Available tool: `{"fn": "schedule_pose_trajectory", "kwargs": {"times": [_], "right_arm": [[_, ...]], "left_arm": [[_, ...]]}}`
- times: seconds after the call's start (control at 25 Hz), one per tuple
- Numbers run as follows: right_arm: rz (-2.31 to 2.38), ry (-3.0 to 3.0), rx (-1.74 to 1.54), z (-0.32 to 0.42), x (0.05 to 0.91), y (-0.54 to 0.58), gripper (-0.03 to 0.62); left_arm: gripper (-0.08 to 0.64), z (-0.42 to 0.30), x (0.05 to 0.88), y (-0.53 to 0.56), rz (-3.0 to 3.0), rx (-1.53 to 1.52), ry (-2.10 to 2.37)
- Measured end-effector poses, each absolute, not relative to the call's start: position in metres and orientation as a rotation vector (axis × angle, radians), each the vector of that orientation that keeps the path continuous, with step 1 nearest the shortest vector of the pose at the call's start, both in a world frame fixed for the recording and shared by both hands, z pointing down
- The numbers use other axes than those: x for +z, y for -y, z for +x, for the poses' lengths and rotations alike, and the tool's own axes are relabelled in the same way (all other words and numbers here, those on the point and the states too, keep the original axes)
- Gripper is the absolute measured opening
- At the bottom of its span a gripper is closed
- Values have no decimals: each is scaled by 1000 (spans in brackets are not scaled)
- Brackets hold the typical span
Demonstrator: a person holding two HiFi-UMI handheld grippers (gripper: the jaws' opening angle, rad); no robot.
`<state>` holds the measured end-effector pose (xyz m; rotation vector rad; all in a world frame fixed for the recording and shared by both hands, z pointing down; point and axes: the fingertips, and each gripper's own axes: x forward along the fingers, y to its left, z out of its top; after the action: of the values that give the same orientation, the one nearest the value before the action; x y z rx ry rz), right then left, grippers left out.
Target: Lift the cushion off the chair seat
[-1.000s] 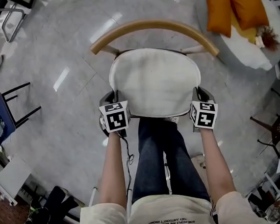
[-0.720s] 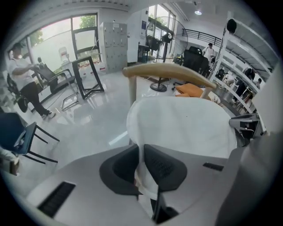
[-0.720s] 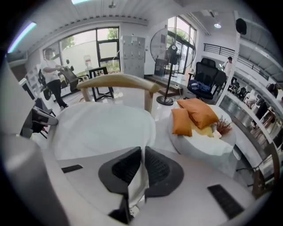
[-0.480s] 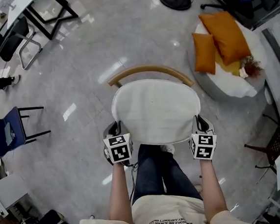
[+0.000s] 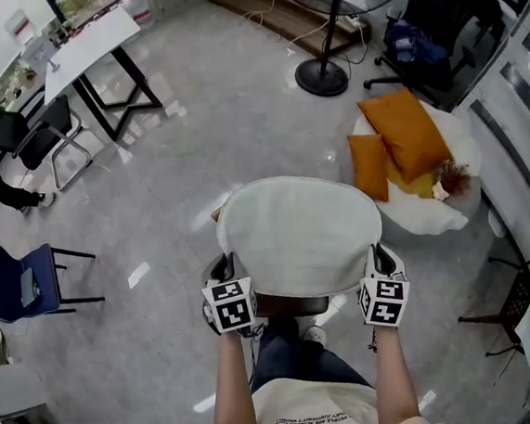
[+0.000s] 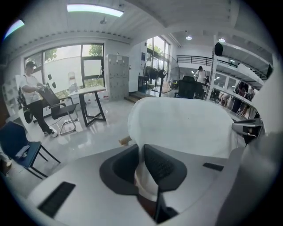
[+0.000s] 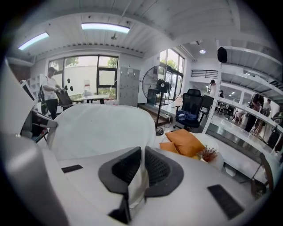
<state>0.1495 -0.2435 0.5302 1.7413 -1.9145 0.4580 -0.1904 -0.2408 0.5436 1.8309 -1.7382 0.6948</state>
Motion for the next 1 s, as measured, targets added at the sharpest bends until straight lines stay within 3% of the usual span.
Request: {"fn": "schedule_pose_trajectory", "kwargs": {"times": [1.0], "right_arm": [[2126, 2037, 221, 220, 331, 237, 46]], "left_arm": [[55, -121, 338, 267, 2155, 411, 1884]]}}
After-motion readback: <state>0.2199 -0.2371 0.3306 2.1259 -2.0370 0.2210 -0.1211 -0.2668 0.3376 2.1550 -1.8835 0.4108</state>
